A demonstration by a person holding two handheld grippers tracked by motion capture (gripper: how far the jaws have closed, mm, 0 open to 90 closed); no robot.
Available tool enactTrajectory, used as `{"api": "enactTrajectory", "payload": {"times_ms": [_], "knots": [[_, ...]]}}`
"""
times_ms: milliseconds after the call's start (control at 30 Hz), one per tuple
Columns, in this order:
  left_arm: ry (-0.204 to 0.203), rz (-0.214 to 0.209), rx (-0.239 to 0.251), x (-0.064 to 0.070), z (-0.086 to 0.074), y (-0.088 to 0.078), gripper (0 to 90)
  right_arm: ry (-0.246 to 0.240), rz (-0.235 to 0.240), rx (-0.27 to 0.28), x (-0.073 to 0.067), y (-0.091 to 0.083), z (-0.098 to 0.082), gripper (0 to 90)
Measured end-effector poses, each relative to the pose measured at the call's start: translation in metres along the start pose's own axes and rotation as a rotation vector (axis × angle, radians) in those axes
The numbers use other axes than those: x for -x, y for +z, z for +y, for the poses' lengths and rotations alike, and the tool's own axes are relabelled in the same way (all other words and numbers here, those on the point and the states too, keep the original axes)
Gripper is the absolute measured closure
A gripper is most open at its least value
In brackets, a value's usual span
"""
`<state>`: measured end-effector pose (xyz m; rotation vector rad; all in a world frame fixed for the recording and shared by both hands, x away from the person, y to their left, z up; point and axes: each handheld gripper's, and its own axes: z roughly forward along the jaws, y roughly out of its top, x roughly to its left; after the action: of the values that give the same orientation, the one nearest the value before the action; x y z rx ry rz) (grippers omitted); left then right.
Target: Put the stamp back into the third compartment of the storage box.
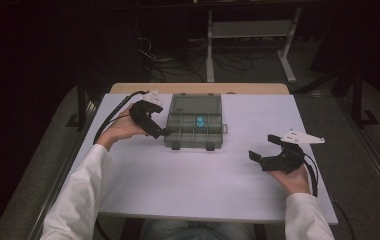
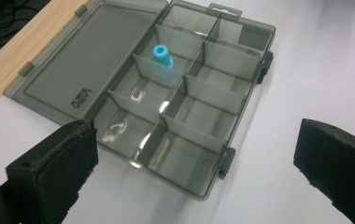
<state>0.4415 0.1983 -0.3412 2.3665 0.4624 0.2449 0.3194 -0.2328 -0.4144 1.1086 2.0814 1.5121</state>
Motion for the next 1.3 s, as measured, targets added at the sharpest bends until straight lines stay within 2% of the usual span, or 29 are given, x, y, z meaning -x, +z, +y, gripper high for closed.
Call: {"api": "enactTrajectory", "payload": {"times_ms": [33, 100, 133, 200, 300, 533, 567, 700, 800, 1000, 1100, 1300], "knots": [[-0.008, 0.005, 0.013, 0.001, -0.002, -0.001, 0.0, 0.000, 0.000, 0.000, 0.000, 0.000, 0.000, 0.0], [0.001, 0.009, 0.014, 0.000, -0.005, -0.005, 0.0, 0.002, -0.001, -0.002, 0.000, 0.000, 0.000, 0.0], [-0.013, 0.010, 0.027, 0.002, -0.006, -0.006, 0.0, 0.002, -0.002, -0.003, 0.000, 0.000, 0.000, 0.0], [-0.004, 0.015, 0.024, 0.003, -0.010, -0.009, 0.0, 0.000, -0.002, -0.002, 0.000, 0.000, 0.000, 0.0], [-0.018, 0.025, 0.046, 0.006, -0.015, -0.014, 0.0, 0.003, -0.003, 0.000, 0.000, 0.000, 0.000, 0.0], [-0.016, 0.046, 0.063, 0.008, -0.026, -0.025, 0.0, 0.001, -0.003, -0.001, 0.000, 0.000, -0.001, 0.0], [-0.032, 0.052, 0.078, 0.009, -0.031, -0.028, 0.0, 0.000, -0.003, -0.001, 0.000, 0.000, -0.001, 0.0], [-0.036, 0.068, 0.082, 0.009, -0.039, -0.036, 0.0, 0.002, -0.004, -0.002, -0.001, 0.000, -0.001, 0.0], [-0.056, 0.078, 0.106, 0.011, -0.047, -0.042, 0.0, 0.002, -0.005, -0.003, -0.001, 0.000, -0.001, 0.0], [-0.098, 0.086, 0.137, 0.012, -0.063, -0.045, 0.0, 0.001, -0.007, -0.008, -0.001, 0.001, -0.001, 0.0], [-0.100, 0.089, 0.132, 0.011, -0.069, -0.046, 0.0, 0.003, -0.007, -0.011, -0.001, 0.001, -0.002, 0.0], [-0.114, 0.106, 0.165, 0.015, -0.078, -0.052, 0.0, 0.005, -0.006, -0.012, -0.002, 0.001, -0.002, 0.0]]}}
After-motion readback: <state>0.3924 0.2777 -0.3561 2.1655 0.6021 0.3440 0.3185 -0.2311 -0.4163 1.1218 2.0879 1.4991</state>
